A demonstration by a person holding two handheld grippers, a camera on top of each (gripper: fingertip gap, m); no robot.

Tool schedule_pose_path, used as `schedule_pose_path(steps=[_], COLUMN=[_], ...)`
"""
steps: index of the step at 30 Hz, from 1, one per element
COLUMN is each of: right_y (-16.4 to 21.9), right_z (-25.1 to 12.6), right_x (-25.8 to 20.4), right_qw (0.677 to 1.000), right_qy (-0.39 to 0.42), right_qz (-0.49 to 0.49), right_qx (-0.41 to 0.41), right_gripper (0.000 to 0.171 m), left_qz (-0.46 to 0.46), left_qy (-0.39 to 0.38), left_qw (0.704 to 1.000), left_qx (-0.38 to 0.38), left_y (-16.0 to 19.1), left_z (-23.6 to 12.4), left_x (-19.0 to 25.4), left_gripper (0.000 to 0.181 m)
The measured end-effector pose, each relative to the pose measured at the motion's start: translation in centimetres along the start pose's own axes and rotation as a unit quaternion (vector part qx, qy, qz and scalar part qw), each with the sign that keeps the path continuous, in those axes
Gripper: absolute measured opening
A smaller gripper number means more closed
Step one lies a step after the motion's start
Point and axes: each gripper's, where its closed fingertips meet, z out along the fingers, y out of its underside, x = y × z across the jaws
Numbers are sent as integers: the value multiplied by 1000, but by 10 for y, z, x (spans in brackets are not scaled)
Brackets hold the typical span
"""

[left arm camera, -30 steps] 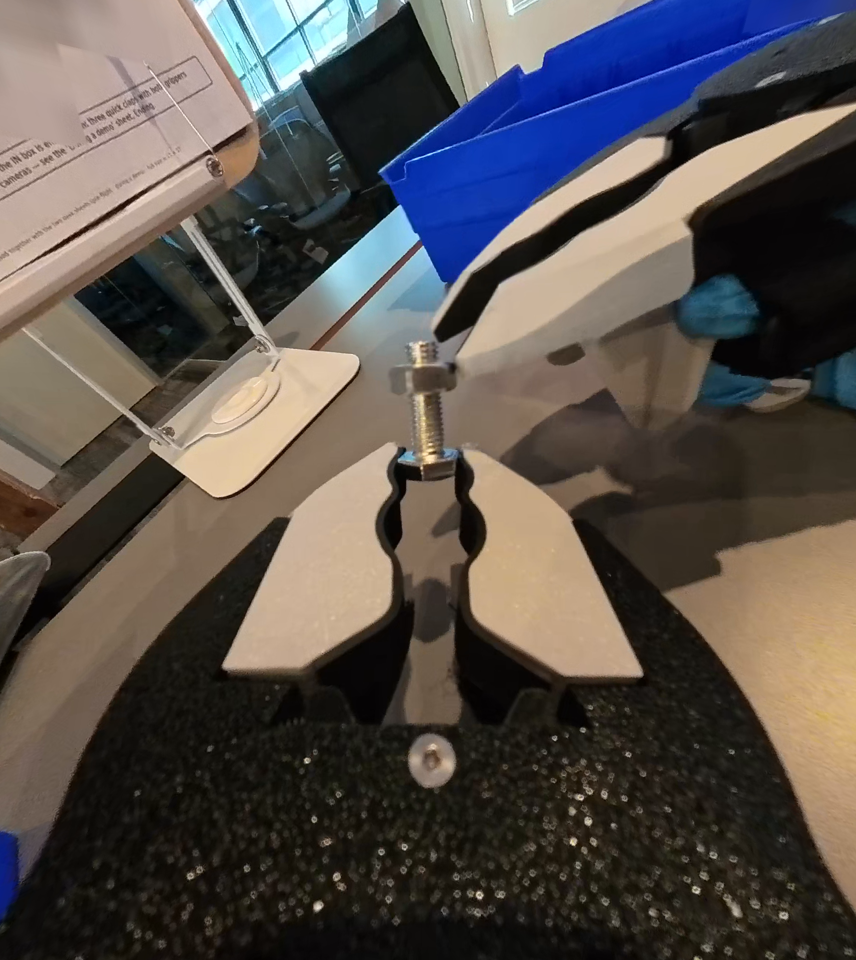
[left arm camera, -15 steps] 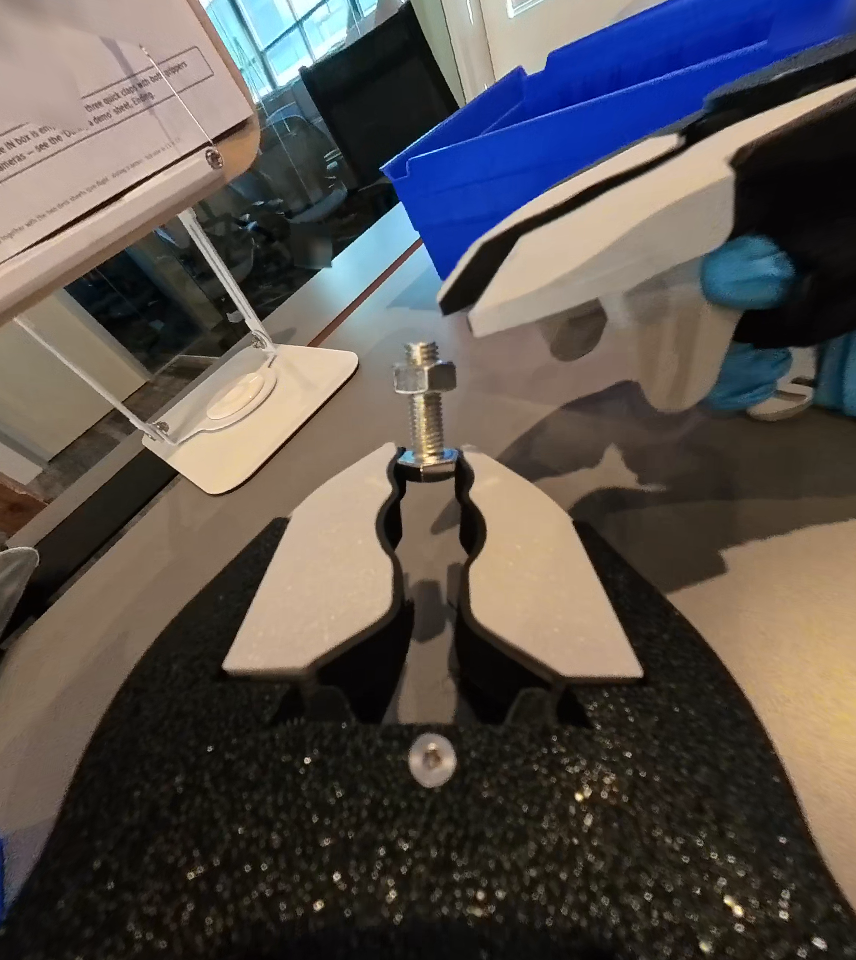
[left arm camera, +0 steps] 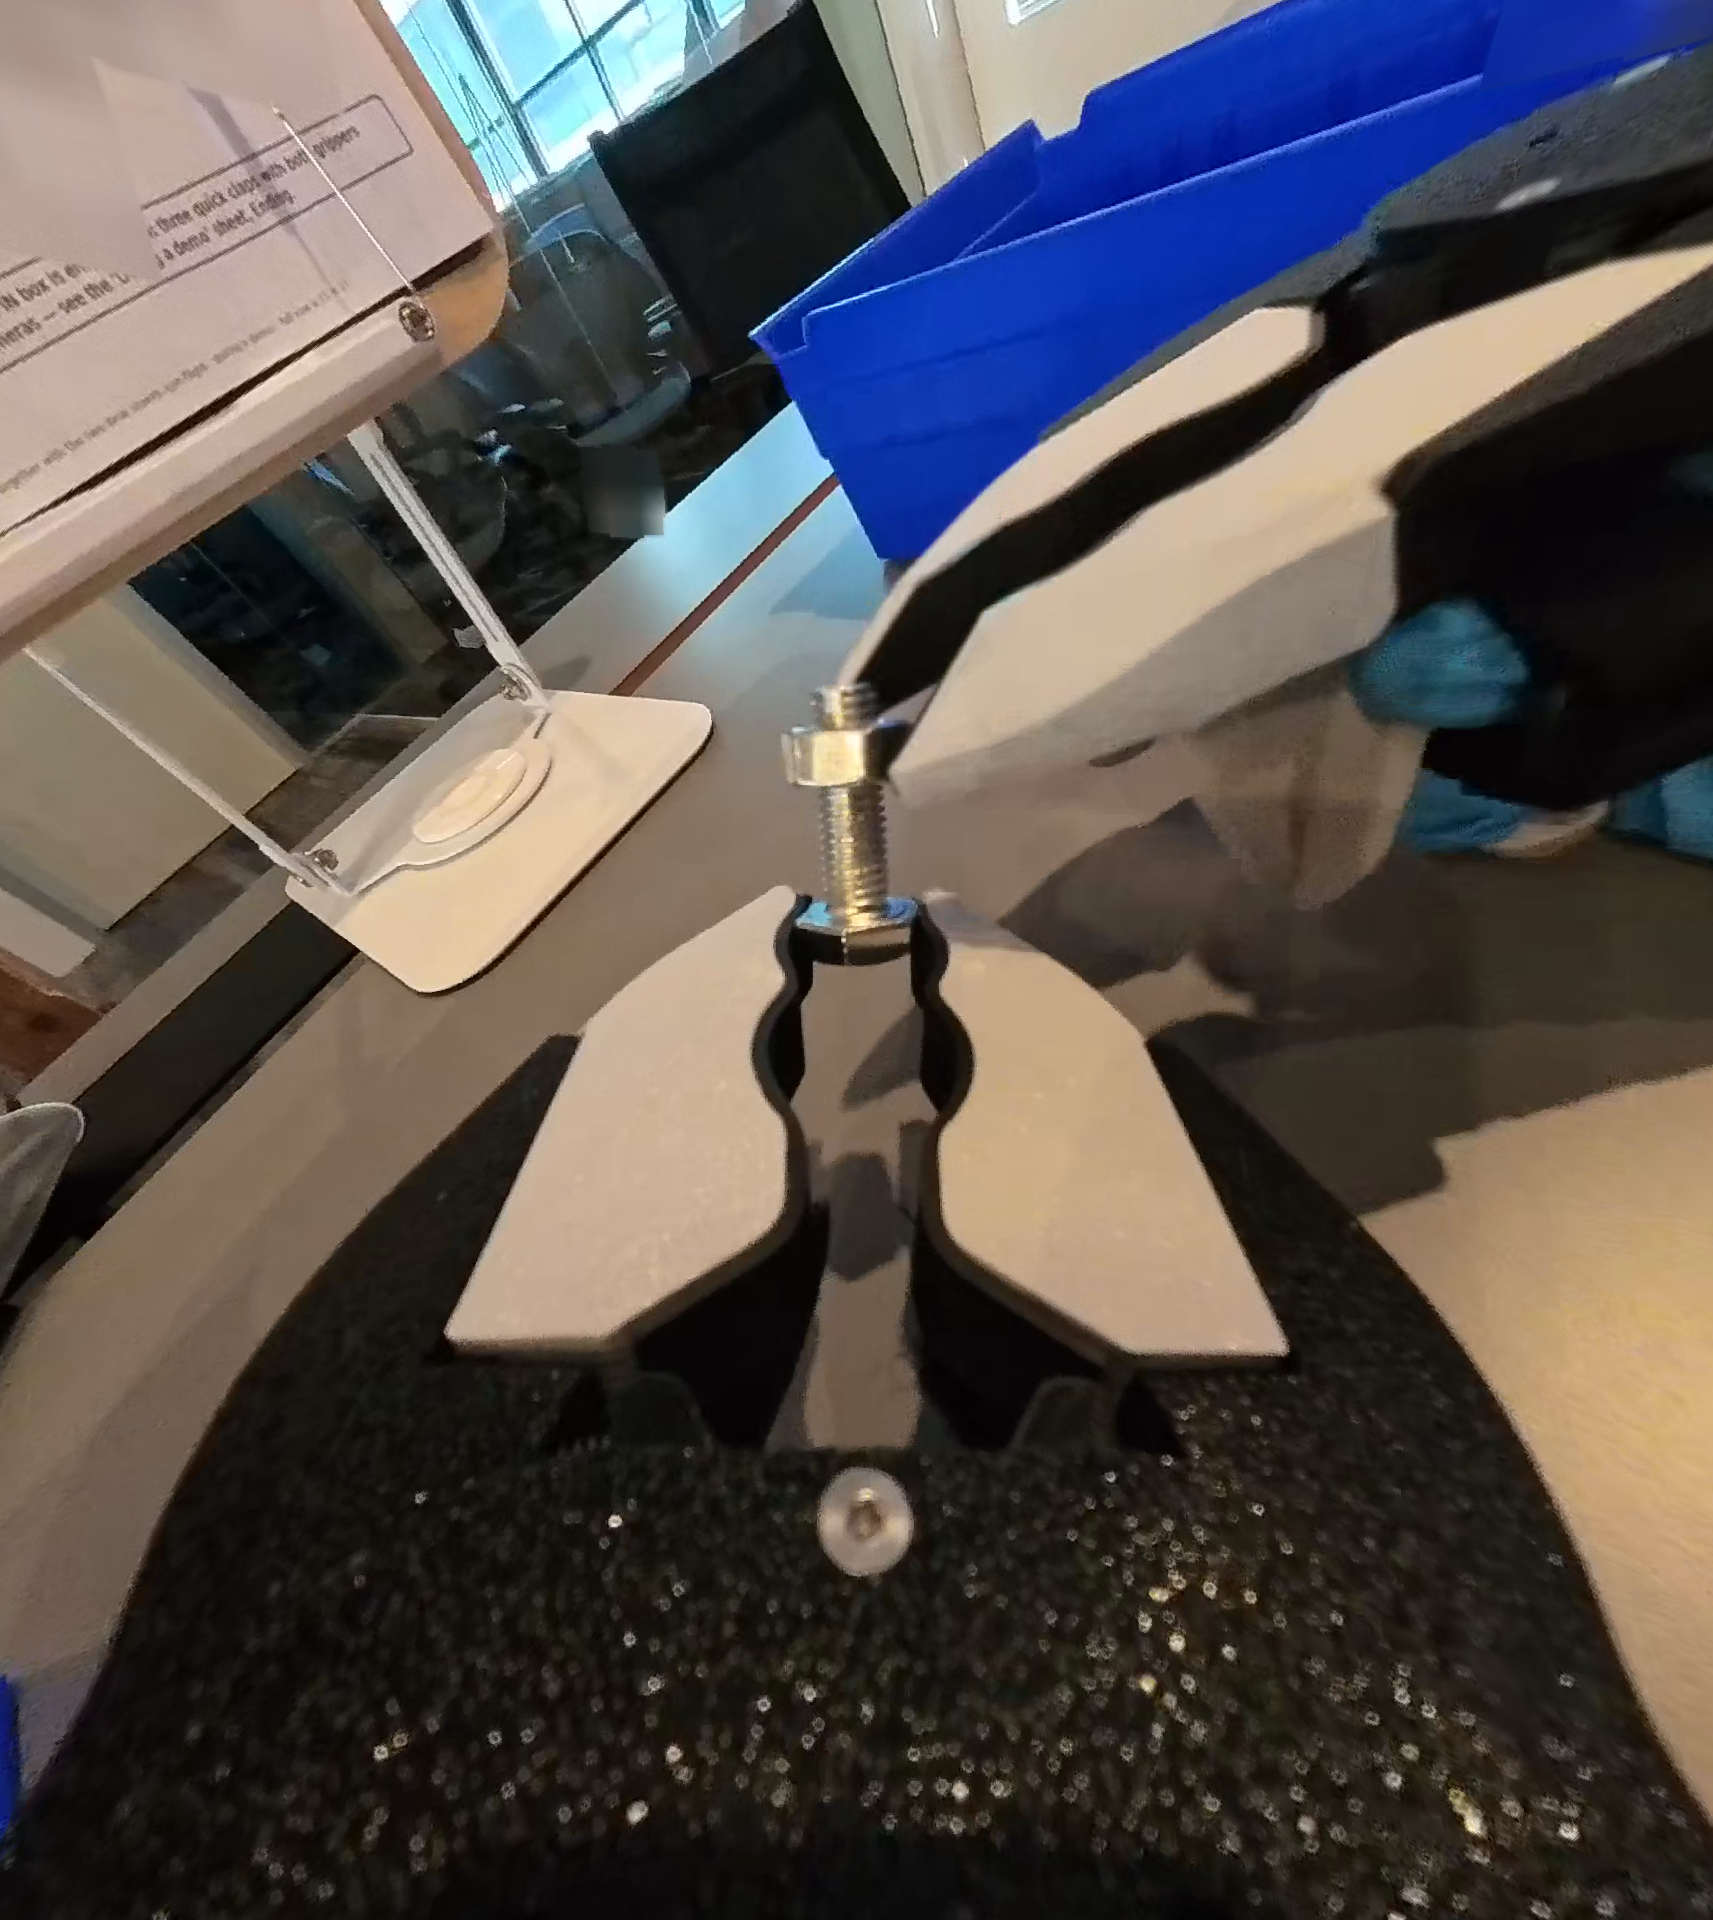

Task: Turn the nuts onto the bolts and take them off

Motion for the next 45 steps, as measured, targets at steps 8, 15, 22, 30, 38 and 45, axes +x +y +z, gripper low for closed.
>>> schedule_pose_path(steps=[8,15,22,30,38,45], right_y=[-9,-5,-1,-9,-14,-12], right_z=[-7,-11,-1,-6,-12,-16], right_x=[2,14,3,1,2,13], right_qw=[999,999,1000,997,996,996], right_qy=[-13,30,-6,-28,-23,10], right_qz=[29,34,27,55,58,68], right_qx=[34,25,10,41,59,56], right_gripper=[30,22,26,30,29,22], left_qz=[-8,-10,1,-1,0,0], left_qy=[3,4,3,10,11,7], left_qw=[1000,1000,1000,1000,999,999], left_qx=[-1,2,4,16,36,44], left_y=[1,1,-1,-5,-10,-12], left_z=[1,0,0,-1,-4,-7], left_x=[-1,-1,0,1,-1,-3], left_gripper=[18,18,18,17,17,17])
